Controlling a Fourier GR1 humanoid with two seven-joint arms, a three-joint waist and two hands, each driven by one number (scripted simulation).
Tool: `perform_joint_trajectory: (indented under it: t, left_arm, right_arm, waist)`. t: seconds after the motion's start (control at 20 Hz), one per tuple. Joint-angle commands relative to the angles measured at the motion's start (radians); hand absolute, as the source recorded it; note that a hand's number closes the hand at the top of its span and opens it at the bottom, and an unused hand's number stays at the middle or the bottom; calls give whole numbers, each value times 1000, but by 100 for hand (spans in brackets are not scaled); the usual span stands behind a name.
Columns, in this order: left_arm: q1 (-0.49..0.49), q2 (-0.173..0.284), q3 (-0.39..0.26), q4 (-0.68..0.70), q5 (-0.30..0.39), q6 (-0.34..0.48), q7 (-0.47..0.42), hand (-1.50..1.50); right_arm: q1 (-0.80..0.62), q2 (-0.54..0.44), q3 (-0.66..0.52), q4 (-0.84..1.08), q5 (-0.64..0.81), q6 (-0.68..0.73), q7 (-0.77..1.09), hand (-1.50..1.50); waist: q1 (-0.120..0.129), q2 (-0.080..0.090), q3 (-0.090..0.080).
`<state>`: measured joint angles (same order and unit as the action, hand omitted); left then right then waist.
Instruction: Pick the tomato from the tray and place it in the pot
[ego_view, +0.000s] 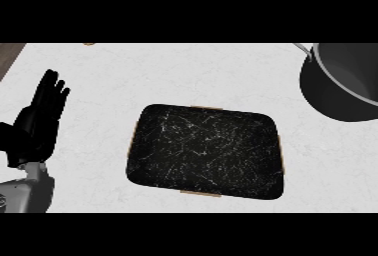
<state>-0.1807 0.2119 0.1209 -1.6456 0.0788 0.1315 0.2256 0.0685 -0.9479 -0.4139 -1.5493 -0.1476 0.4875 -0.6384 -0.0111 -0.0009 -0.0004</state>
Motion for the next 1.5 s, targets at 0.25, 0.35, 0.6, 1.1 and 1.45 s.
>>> perform_joint_trajectory:
  t: [0.25,0.35,0.6,1.1,1.45]
  left_arm:
    - [-59,17,20,39,20,-36,3,0]
    - [-27,-38,-35,-23,-25,14,21,0]
    - [-47,-10,-25,-39,-4,-11,65,0]
    - [-113,-17,-19,32,-1,-20,41,0]
    - [-64,-24,-24,30,-16,-25,-12,0]
  right_arm:
    - [-320,11,138,328,36,78,32,150]
    - [-385,6,158,328,107,33,69,150]
    - [-415,63,179,437,301,-234,-97,150]
    - [-707,187,286,930,577,-544,-273,150]
    - [-827,211,322,1179,622,-406,-188,-150]
  waist:
    - [31,6,1]
    - [28,3,1]
    - [51,10,4]
    - [69,21,4]
    - [84,25,4]
